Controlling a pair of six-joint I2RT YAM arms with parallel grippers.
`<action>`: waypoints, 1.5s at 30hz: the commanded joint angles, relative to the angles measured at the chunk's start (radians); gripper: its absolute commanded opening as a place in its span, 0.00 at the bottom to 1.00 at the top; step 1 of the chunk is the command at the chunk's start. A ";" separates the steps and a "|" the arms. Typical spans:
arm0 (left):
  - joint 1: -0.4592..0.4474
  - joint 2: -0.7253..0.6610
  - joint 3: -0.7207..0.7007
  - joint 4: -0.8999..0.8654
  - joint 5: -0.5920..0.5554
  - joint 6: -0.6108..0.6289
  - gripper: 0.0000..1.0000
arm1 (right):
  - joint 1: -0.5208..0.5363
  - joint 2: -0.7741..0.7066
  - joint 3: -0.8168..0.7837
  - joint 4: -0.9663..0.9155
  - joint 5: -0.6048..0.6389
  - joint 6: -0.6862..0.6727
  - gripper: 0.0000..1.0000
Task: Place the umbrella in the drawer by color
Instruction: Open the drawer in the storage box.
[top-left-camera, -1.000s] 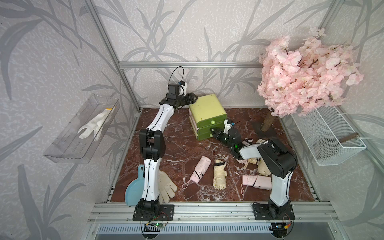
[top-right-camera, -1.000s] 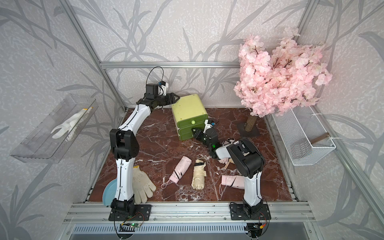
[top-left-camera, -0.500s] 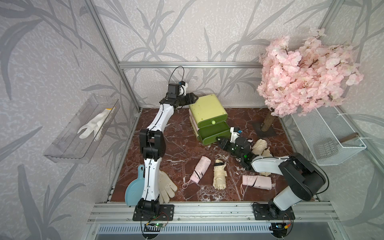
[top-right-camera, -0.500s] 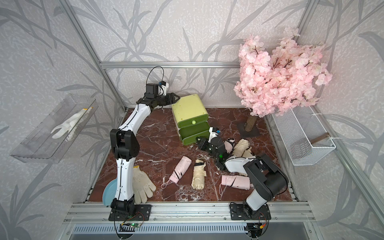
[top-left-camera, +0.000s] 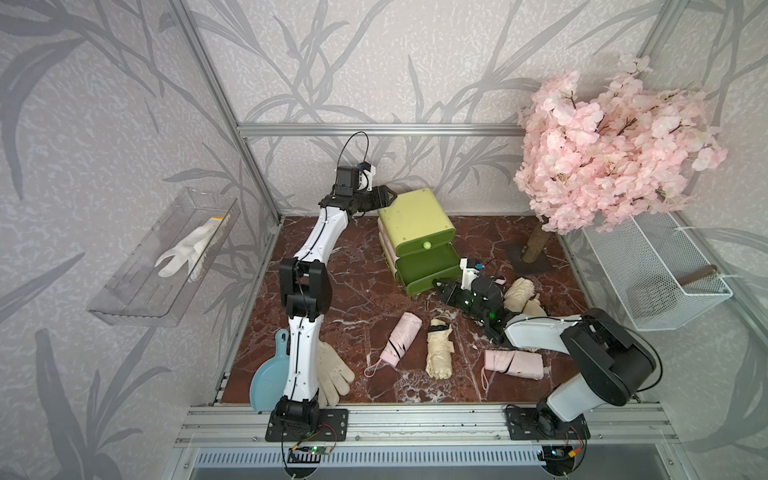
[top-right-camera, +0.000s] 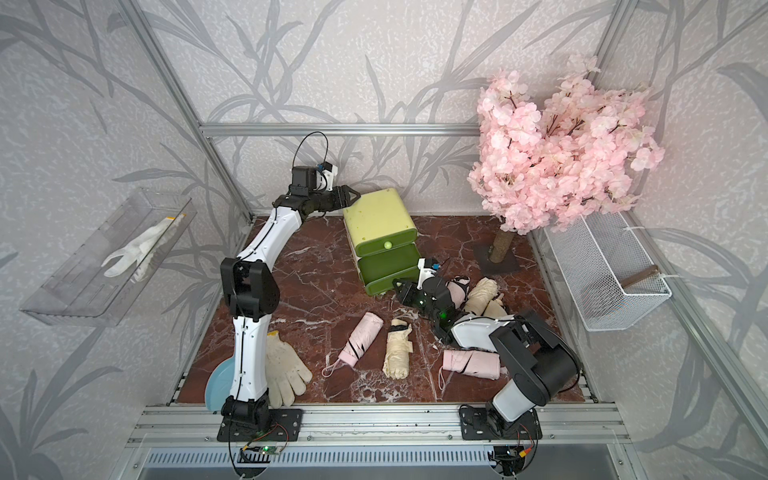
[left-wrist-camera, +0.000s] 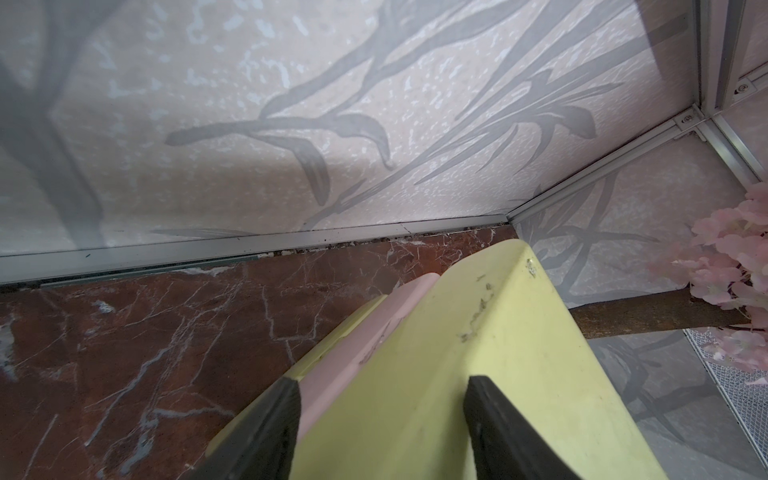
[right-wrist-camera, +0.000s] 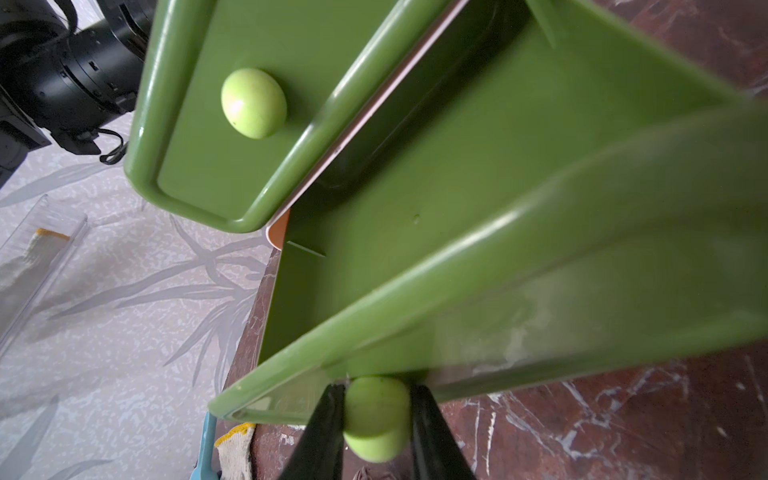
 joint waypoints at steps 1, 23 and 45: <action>-0.030 0.056 -0.001 -0.130 0.000 0.013 0.68 | 0.006 0.027 -0.003 0.005 0.005 -0.030 0.17; -0.043 0.024 0.027 -0.145 -0.023 -0.016 0.70 | 0.035 -0.117 -0.049 -0.151 0.058 -0.070 0.20; -0.045 -0.131 0.029 -0.250 -0.121 0.028 0.77 | 0.040 -0.211 0.024 -0.419 0.092 -0.160 0.61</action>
